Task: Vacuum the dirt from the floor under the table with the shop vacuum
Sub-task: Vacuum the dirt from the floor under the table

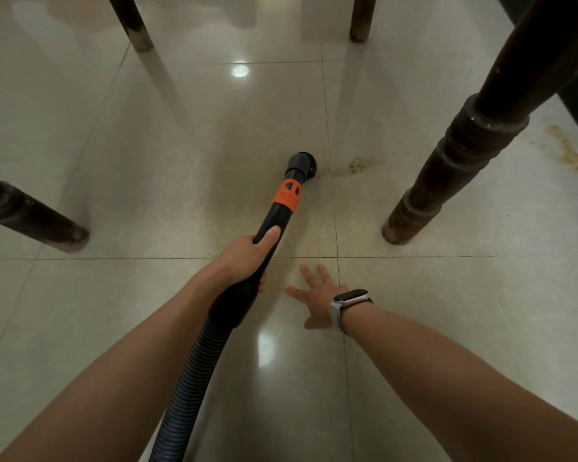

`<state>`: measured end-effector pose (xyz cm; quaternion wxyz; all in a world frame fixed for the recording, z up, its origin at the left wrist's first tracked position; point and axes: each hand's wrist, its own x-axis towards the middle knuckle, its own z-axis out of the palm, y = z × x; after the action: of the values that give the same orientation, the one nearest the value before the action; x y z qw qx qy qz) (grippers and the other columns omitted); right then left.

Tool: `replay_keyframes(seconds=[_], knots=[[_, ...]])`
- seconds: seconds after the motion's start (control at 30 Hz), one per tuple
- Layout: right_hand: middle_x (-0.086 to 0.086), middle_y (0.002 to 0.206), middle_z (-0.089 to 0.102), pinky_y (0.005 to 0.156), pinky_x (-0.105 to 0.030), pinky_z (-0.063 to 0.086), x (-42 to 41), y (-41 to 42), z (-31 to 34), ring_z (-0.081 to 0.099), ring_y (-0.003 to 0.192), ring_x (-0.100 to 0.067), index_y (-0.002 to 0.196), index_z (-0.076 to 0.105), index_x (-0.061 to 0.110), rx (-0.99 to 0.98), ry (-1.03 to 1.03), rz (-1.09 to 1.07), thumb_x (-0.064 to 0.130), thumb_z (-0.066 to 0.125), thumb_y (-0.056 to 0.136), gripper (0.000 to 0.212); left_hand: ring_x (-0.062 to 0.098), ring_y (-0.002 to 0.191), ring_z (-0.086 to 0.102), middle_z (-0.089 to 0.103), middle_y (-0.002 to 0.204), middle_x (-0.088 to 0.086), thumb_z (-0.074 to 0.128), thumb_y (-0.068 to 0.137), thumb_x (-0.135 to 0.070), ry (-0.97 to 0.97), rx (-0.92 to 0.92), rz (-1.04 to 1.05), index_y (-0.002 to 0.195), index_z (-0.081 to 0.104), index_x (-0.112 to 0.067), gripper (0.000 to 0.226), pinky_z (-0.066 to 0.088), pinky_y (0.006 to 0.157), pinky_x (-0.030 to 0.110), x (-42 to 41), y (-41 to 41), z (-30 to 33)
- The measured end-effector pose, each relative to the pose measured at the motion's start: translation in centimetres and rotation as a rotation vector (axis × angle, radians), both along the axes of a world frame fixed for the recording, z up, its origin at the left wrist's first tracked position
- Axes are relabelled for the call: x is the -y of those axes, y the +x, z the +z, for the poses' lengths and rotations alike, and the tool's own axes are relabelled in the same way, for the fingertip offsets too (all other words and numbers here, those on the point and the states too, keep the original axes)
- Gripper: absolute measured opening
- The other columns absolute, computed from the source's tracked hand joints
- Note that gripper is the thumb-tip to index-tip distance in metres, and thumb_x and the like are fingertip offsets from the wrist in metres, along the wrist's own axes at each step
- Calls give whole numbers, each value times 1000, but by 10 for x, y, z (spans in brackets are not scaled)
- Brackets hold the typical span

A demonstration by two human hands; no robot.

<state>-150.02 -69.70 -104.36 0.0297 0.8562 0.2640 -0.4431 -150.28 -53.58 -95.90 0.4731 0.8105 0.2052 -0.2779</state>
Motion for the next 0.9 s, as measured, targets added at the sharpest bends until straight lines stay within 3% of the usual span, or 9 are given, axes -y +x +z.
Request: replay_keyframes(seconds=[0.23, 0.4, 0.63, 0.73, 0.8, 0.83, 0.9], knots=[[2, 158, -20, 115, -49, 12, 2, 6, 1, -18, 144, -27, 150, 11, 37, -25, 59, -41, 28, 53, 95, 70, 21, 45, 57, 58, 54, 7, 39, 94, -55, 11, 1, 35, 79, 47, -9, 49, 49, 51, 28, -12, -14, -1], [2, 159, -11, 116, -44, 13, 1, 9, 1, -10, 146, -26, 150, 19, 31, -8, 101, -98, 26, 44, 97, 59, 23, 46, 59, 59, 57, 11, 40, 94, -54, 59, 28, 170, 81, 50, -7, 49, 49, 51, 28, -43, -30, -3], [1, 160, -9, 116, -44, 14, -3, 6, -1, -10, 146, -27, 150, 22, 29, -1, 94, -125, 26, 42, 97, 57, 25, 47, 59, 59, 59, 13, 42, 93, -55, 19, 42, 233, 82, 48, -8, 49, 50, 52, 29, -40, -16, -4], [-6, 159, 8, 116, -40, 17, -5, 8, 3, 7, 146, -30, 148, 29, 21, 6, 136, -145, 27, 42, 98, 52, 25, 48, 58, 58, 59, 12, 41, 94, -55, 7, 40, 171, 81, 48, -8, 49, 52, 55, 30, -31, -16, -5], [-13, 146, 40, 110, -36, 30, -10, 13, 13, 36, 134, -29, 139, 44, 9, 40, 305, -349, 25, 39, 100, 43, 23, 47, 58, 59, 58, 10, 40, 94, -55, 13, 26, 121, 82, 48, -8, 49, 51, 54, 29, -28, -21, -4], [-14, 129, 54, 101, -35, 38, -15, 15, 21, 49, 120, -29, 127, 54, 4, 52, 418, -524, 24, 38, 101, 37, 22, 46, 58, 59, 57, 9, 40, 94, -55, 16, 17, 103, 82, 49, -8, 49, 51, 52, 29, -28, -25, -3], [-14, 102, 61, 85, -37, 45, -25, 22, 38, 57, 96, -29, 104, 61, 4, 17, 644, -908, 26, 35, 102, 34, 20, 45, 58, 59, 56, 8, 39, 94, -54, 27, 7, 75, 81, 49, -8, 48, 51, 51, 28, -26, -39, -1]])
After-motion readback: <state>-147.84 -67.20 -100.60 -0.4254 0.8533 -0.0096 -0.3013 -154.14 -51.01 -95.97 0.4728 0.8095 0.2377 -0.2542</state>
